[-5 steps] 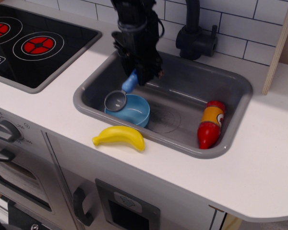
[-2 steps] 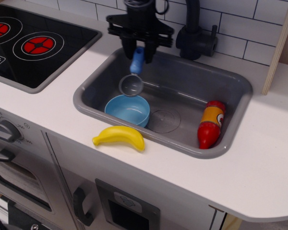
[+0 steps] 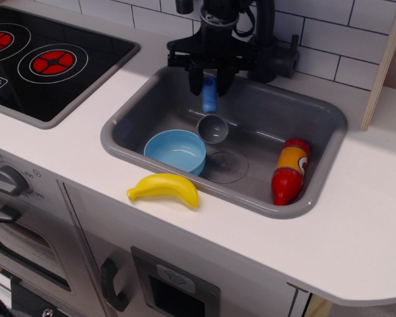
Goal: Take spoon out of bowl sink
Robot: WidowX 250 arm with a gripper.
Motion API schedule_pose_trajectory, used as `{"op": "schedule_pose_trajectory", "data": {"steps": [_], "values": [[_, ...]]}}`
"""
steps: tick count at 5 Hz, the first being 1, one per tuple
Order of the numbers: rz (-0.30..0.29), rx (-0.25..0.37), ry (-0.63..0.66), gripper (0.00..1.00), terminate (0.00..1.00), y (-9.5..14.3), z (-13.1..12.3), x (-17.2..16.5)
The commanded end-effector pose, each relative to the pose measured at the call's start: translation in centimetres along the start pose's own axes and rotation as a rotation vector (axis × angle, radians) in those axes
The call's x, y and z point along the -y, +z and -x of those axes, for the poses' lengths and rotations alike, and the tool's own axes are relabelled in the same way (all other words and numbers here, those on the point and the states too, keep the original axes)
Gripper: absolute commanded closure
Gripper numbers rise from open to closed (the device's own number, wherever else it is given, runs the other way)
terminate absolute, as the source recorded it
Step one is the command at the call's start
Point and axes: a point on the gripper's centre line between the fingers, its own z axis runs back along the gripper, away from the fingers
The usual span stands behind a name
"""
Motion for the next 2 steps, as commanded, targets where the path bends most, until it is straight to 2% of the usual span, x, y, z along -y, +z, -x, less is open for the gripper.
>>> {"op": "schedule_pose_trajectory", "data": {"steps": [1,2], "values": [[0.079,-0.011,0.191,1.0,0.0,-0.8,0.3,1.8],[0.068,-0.018,0.217,1.0,0.0,-1.5,1.1,3.0]]}}
